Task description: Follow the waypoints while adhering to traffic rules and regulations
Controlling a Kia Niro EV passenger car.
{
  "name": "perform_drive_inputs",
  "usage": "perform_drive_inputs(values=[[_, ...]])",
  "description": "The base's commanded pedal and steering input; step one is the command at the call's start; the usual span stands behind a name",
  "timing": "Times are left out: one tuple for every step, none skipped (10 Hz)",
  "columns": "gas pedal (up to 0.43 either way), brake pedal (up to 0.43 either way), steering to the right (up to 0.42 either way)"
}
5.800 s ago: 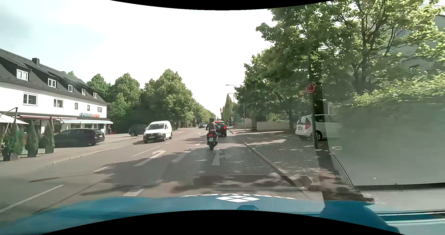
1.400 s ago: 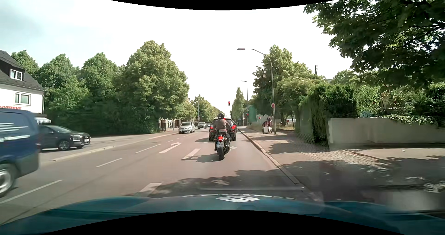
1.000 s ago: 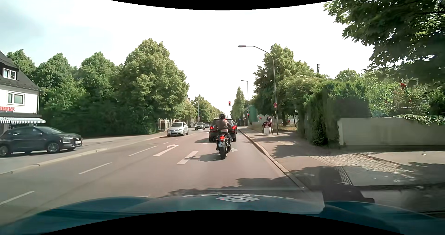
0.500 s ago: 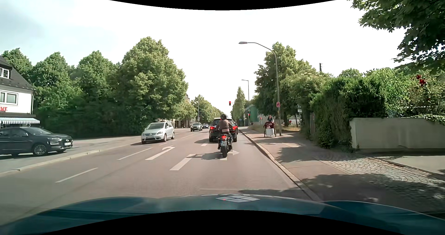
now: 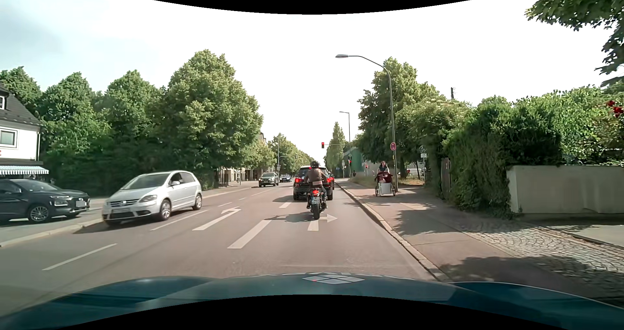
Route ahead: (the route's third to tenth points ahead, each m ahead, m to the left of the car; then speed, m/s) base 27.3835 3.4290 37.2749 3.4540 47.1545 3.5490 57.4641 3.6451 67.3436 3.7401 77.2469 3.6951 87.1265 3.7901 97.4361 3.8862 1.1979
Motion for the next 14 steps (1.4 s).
perform_drive_inputs(values=[[0.000, 0.110, -0.012], [0.000, 0.110, -0.012], [0.000, 0.110, -0.012], [0.000, 0.104, -0.012], [0.000, 0.104, -0.012], [0.000, 0.104, -0.013], [0.000, 0.104, -0.013], [0.000, 0.128, -0.013], [0.000, 0.116, -0.014], [0.000, 0.110, -0.014], [0.000, 0.104, -0.014], [0.000, 0.104, -0.014], [0.000, 0.104, -0.014], [0.000, 0.104, -0.014]])
